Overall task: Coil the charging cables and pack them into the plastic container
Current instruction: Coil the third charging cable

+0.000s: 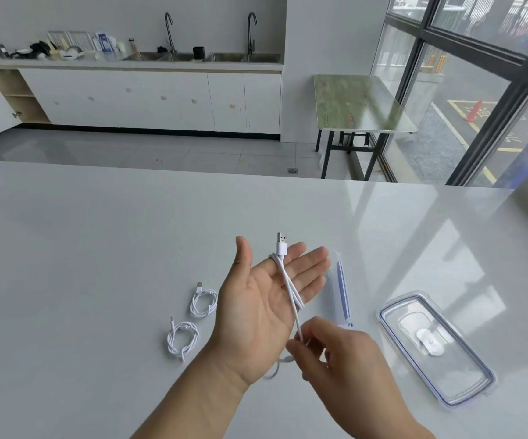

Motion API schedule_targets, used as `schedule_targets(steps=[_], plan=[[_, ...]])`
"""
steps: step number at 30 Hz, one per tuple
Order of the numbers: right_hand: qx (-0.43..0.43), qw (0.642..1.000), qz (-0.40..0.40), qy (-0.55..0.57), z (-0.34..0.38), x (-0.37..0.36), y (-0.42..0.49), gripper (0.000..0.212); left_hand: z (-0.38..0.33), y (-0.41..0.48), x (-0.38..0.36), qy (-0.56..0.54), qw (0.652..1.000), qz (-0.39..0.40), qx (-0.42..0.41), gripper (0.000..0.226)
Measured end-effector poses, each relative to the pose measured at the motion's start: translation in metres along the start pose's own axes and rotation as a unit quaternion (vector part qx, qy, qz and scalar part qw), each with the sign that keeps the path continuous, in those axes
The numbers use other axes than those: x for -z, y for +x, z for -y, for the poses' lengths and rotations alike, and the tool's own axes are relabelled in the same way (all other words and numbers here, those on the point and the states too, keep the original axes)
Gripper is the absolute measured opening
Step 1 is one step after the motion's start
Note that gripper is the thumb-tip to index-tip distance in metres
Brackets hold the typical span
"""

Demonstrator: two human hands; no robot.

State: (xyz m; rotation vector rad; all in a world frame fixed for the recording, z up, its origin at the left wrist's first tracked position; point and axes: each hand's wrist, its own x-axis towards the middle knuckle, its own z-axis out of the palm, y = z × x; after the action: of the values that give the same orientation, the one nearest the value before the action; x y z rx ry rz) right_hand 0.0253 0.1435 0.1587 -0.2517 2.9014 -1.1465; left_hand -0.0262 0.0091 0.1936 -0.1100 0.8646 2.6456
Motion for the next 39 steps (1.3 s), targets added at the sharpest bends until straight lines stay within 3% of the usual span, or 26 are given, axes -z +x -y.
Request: schedule_targets(steps=[5,8,9,11,13,19,26,33,36,39], plan=[[-0.016,0.999,0.040,-0.005,-0.013,-0.004,0.004,0.003,-0.003,-0.006,0.003,-0.031,0.999,0.010,-0.006,0.084],[-0.035,0.997,0.063,-0.008,-0.032,-0.007,0.009,0.011,-0.014,-0.010,0.006,-0.026,0.999,0.019,-0.024,0.081],[-0.043,0.996,0.074,-0.023,-0.041,-0.009,0.011,0.004,-0.020,-0.012,0.007,-0.036,0.999,0.024,-0.031,0.080],[-0.050,0.991,0.093,-0.086,-0.067,-0.016,0.017,0.015,-0.031,-0.015,0.010,-0.058,0.996,0.048,-0.044,0.080],[-0.084,0.981,0.104,-0.141,-0.096,-0.026,0.024,0.015,-0.041,-0.018,0.013,-0.068,0.994,0.075,-0.050,0.082],[-0.225,0.957,0.094,-0.160,-0.165,-0.038,0.043,0.022,-0.055,-0.020,0.021,-0.107,0.987,0.108,-0.059,0.084],[-0.225,0.950,0.073,-0.206,-0.175,-0.045,0.039,0.025,-0.065,-0.023,0.015,-0.073,0.987,0.032,-0.138,0.036],[-0.274,0.942,0.024,-0.190,-0.177,-0.024,0.048,0.023,-0.086,-0.029,0.023,-0.103,0.984,0.066,-0.127,0.037],[-0.278,0.942,0.008,-0.186,-0.176,-0.009,0.057,0.022,-0.083,-0.026,0.022,-0.103,0.984,0.032,-0.144,0.035],[-0.251,0.961,0.053,-0.101,-0.172,-0.015,0.054,0.019,-0.075,-0.024,0.012,-0.054,0.987,-0.015,-0.149,0.035]])
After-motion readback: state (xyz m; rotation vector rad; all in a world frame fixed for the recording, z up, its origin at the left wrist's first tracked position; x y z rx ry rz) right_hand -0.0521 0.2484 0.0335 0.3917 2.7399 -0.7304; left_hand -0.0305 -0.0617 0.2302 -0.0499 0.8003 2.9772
